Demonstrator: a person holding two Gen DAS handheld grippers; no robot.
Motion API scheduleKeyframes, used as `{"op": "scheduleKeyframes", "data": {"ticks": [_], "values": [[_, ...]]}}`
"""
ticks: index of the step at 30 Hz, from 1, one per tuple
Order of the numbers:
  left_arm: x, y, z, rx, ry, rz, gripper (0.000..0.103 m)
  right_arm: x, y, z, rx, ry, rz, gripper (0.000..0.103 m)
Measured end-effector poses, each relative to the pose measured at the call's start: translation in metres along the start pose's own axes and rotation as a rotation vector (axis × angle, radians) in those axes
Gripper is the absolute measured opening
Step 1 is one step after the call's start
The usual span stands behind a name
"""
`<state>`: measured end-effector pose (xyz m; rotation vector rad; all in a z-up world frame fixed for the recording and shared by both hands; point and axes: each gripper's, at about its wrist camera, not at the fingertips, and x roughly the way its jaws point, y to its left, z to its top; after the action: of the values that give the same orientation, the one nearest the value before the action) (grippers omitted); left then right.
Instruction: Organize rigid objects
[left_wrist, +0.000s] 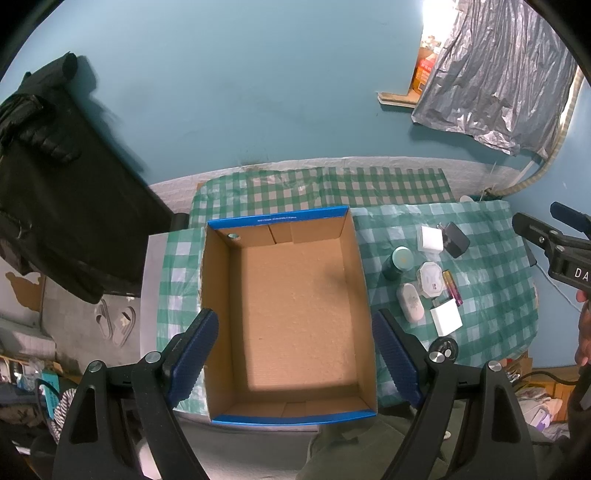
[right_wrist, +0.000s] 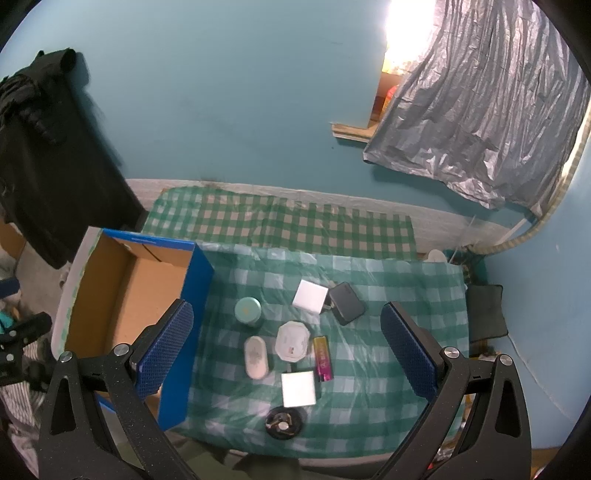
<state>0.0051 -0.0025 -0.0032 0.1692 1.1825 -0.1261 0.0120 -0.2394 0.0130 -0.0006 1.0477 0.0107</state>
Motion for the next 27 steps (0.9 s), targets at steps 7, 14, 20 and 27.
{"op": "scheduleKeyframes", "data": {"ticks": [7, 14, 20, 27], "values": [[0.0001, 0.0000, 0.0001, -0.001, -0.001, 0.000, 0.086, 0.0002, -0.0004, 0.0005, 0.000, 0.000, 0.001, 0.101], [0.0006, 0.0005, 0.0004, 0.001, 0.001, 0.002, 0.086, 0.0003, -0.0007, 0.0006, -0.002, 0.001, 0.000, 0.101], [0.0016, -0.0003, 0.0023, 0.000, 0.003, 0.005, 0.086, 0.0005, -0.0009, 0.0010, -0.001, 0.002, 0.001, 0.101], [0.0016, -0.0003, 0.0020, 0.001, 0.002, 0.006, 0.086, 0.0009, -0.0010, 0.0020, -0.002, 0.004, -0.001, 0.101]]}}
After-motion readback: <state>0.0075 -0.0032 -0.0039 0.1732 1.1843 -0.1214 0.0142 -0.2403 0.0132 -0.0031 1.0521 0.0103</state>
